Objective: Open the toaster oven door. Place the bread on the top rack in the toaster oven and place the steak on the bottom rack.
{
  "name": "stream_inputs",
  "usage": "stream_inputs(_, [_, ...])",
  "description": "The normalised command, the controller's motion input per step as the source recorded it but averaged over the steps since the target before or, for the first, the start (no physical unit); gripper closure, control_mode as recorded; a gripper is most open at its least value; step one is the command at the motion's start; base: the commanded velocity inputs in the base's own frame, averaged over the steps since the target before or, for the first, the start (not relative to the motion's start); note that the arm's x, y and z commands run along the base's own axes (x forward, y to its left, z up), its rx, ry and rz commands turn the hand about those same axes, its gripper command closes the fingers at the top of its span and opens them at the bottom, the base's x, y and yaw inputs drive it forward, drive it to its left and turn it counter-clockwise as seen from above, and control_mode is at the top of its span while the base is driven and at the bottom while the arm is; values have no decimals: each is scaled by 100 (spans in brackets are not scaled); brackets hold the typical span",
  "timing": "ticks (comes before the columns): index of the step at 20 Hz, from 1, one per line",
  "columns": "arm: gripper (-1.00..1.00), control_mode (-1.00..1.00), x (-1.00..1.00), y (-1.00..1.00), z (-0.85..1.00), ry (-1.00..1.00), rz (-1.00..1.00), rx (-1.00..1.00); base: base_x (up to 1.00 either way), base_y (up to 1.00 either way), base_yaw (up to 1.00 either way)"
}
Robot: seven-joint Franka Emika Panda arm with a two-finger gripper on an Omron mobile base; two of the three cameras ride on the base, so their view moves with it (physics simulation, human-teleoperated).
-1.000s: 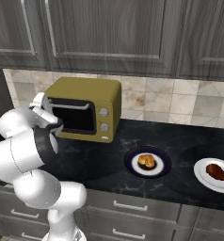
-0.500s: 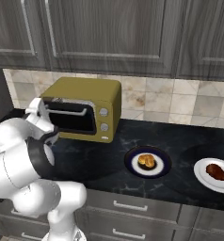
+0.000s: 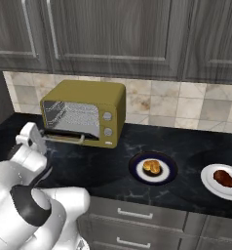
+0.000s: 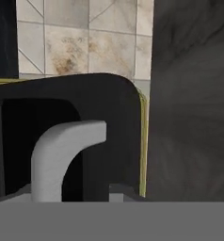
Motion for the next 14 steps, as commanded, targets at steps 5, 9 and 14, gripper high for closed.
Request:
stream_inputs(5, [100, -100, -76, 0, -12, 8, -13, 0, 0, 0, 0])
stream_inputs(9, [100, -100, -70, 0, -2, 16, -12, 3, 0, 0, 0])
stream_inputs(14, [100, -100, -69, 0, -1, 25, -9, 2, 0, 0, 0])
